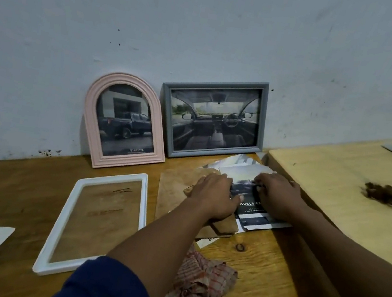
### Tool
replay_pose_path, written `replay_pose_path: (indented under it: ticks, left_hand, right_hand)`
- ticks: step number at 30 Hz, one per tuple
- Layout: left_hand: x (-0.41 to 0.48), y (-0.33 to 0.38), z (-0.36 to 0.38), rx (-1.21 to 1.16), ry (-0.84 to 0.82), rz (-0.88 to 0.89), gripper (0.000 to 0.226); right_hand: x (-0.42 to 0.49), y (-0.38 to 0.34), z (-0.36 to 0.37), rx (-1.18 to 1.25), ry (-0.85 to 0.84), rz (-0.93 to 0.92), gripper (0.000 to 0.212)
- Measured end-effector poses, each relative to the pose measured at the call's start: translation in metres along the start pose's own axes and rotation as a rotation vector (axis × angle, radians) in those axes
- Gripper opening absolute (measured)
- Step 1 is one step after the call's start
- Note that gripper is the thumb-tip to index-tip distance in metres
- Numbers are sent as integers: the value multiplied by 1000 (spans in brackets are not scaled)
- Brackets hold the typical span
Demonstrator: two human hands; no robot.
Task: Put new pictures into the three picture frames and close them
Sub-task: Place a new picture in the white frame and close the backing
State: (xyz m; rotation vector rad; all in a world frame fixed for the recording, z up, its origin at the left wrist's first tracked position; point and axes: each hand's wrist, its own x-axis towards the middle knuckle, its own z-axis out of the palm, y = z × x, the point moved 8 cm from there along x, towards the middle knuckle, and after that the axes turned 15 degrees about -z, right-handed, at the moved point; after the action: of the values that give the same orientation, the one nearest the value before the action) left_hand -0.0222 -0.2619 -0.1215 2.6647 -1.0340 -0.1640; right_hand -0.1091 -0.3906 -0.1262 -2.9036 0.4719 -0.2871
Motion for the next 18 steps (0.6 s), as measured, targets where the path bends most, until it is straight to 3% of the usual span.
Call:
replay_pose_path:
  ticks: [3,8,13,18]
  left_hand:
    - [-8,-7,-12,-62,-3,-11,62]
    - [-31,-51,-57,-139,73,-49,61]
    - [-70,-150,-98,-204,158,-256,66]
    - [-144,-274,-127,-276,234,-507,58]
  right_hand:
    - [1,-15,-19,41,52,7,37]
    - [14,-88,-49,183,158,-142,38]
    - [35,-199,-36,338,150,-295,35]
    - [35,-332,2,430,16,-467,35]
